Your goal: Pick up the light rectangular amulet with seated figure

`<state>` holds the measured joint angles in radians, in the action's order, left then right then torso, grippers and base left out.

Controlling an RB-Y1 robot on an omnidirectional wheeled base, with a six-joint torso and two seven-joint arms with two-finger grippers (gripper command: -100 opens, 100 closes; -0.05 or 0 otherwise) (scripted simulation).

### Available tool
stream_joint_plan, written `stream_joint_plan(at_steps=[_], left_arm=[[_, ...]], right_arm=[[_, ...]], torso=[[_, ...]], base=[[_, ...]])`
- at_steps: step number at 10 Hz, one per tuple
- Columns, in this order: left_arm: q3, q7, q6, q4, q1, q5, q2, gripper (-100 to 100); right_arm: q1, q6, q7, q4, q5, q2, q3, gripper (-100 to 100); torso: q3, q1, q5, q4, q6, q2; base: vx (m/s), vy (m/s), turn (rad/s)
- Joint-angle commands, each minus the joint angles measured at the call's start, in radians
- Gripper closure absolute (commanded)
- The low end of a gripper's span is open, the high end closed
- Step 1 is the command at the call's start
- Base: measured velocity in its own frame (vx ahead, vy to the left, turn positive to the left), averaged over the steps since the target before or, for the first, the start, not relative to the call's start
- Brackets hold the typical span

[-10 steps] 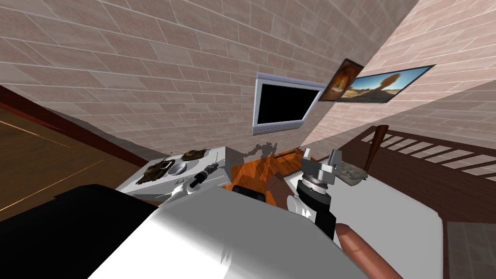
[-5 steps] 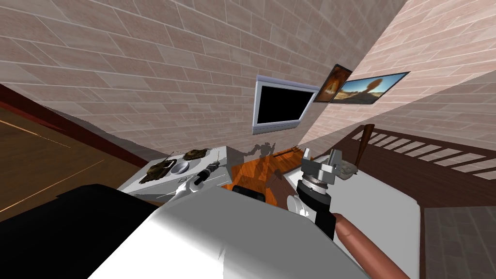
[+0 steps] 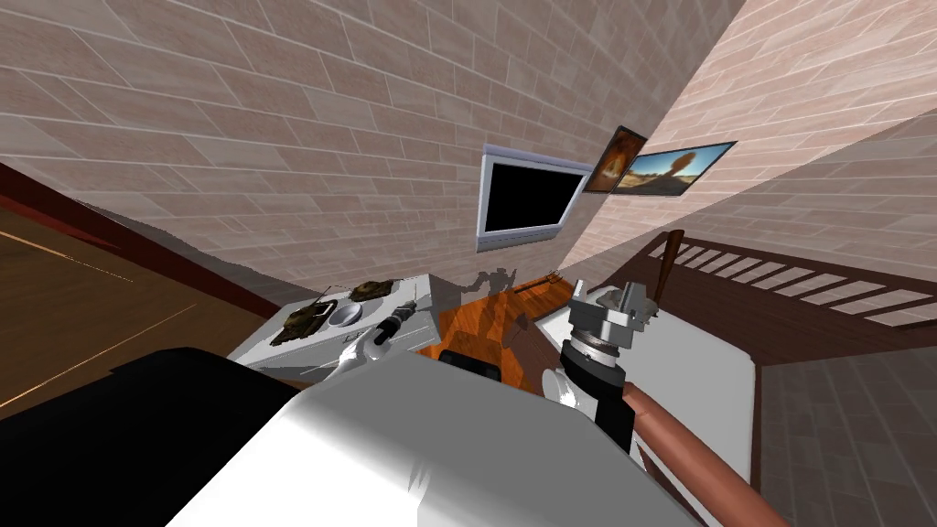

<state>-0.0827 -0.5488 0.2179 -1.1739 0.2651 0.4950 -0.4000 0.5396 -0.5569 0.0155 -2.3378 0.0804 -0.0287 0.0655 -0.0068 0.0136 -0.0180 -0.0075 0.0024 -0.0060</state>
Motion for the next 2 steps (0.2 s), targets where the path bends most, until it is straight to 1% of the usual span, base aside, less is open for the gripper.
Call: stream_joint_plan(at_steps=[1,2], left_arm=[[0.0,0.0,0.0,0.0,0.0,0.0,0.0,100],[-0.001,0.0,-0.005,-0.002,0.0,0.0,0.0,0]], right_arm=[[0.0,0.0,0.0,0.0,0.0,0.0,0.0,0],[0.0,0.0,0.0,0.0,0.0,0.0,0.0,0]], torso=[[0.0,0.0,0.0,0.0,0.0,0.0],[-0.002,-0.001,0.0,-0.001,0.0,-0.003]], base=[[-0.012,0.004,0.005],[-0.005,0.002,0.002]])
